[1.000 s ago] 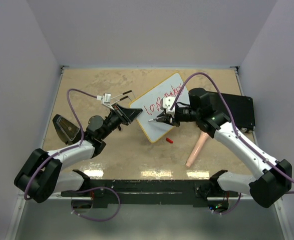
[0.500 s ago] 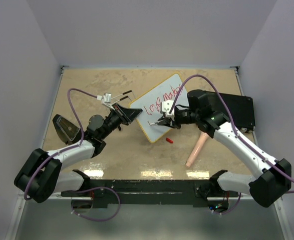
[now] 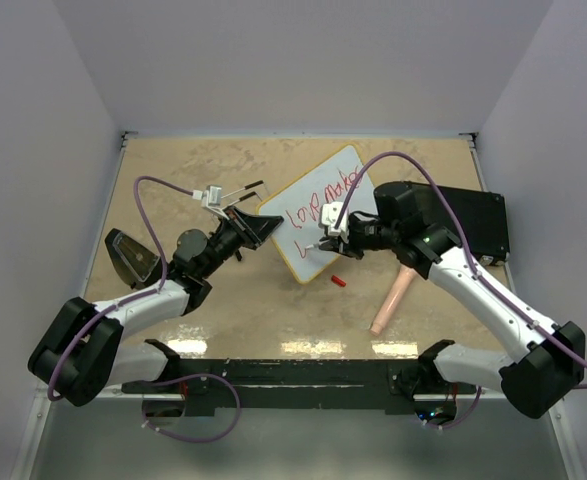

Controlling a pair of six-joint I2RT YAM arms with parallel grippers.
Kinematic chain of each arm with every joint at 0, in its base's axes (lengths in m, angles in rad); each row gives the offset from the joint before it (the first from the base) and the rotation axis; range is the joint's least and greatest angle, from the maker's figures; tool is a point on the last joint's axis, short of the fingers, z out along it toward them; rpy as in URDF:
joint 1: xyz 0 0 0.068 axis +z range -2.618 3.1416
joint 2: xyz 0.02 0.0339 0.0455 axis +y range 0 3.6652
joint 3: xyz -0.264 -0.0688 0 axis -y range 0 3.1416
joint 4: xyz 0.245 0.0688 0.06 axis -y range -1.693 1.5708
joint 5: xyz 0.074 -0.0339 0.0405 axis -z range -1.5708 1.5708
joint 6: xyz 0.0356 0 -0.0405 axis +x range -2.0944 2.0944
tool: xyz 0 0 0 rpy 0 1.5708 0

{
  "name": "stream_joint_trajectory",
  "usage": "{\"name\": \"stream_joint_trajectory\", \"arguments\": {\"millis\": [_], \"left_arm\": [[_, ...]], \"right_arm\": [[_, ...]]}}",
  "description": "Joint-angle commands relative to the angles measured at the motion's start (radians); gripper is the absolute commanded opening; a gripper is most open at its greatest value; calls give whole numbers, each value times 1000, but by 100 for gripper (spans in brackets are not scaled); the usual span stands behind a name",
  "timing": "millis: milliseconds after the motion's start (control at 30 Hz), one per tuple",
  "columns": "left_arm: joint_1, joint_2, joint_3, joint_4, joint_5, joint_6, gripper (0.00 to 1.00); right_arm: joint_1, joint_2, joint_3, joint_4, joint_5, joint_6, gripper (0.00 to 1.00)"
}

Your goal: Write a sentence on the whiteboard

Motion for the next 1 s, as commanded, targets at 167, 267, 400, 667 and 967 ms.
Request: {"name": "stream_joint_trajectory", "arguments": {"millis": [167,267,400,667,967], "left_arm": [[-7,-38,45,186,8,-29,0],[-4,-32,42,193,11,-34,0],[-5,-32,44,194,12,-34,0],[-5,-38,41,190,8,-34,0],[-4,-42,36,186,0,-32,0]], "right_arm": [[0,-16,41,91,20,73,0],[1,-16,26,126,49,101,0],[0,-19,27,152,66,130,0],[-5,-12,15,131,75,110,0],[-3,-28,7,68,-16,49,0]]}}
